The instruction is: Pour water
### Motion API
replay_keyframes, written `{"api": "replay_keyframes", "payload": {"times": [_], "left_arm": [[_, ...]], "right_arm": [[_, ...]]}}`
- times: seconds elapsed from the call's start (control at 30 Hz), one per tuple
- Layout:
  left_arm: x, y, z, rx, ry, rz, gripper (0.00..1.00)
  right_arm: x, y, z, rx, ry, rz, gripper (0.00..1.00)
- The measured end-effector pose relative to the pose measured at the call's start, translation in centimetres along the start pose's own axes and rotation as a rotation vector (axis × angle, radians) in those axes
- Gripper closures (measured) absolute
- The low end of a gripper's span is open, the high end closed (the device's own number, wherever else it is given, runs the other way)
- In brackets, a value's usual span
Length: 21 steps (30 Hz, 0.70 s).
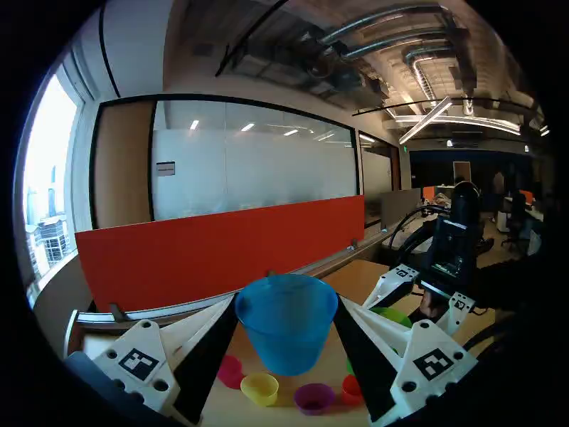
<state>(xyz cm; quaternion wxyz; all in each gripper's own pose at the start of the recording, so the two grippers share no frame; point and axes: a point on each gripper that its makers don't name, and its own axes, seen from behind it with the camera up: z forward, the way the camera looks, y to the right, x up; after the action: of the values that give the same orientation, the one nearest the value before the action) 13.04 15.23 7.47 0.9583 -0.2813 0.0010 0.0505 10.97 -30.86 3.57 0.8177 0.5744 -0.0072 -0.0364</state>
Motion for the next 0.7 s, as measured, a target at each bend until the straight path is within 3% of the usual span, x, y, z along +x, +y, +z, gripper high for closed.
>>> {"api": "replay_keyframes", "payload": {"times": [0.27, 0.7], "left_arm": [[-1.9, 0.4, -1.0, -0.015, -0.027, 0.027, 0.11], [-7.2, 1.3, -2.6, -0.027, -0.109, 0.025, 0.11]], "right_arm": [[-0.4, -0.2, -0.8, -0.009, -0.014, 0.016, 0.09], [-3.4, -1.3, -3.2, -0.031, -0.106, 0.023, 0.09]]}}
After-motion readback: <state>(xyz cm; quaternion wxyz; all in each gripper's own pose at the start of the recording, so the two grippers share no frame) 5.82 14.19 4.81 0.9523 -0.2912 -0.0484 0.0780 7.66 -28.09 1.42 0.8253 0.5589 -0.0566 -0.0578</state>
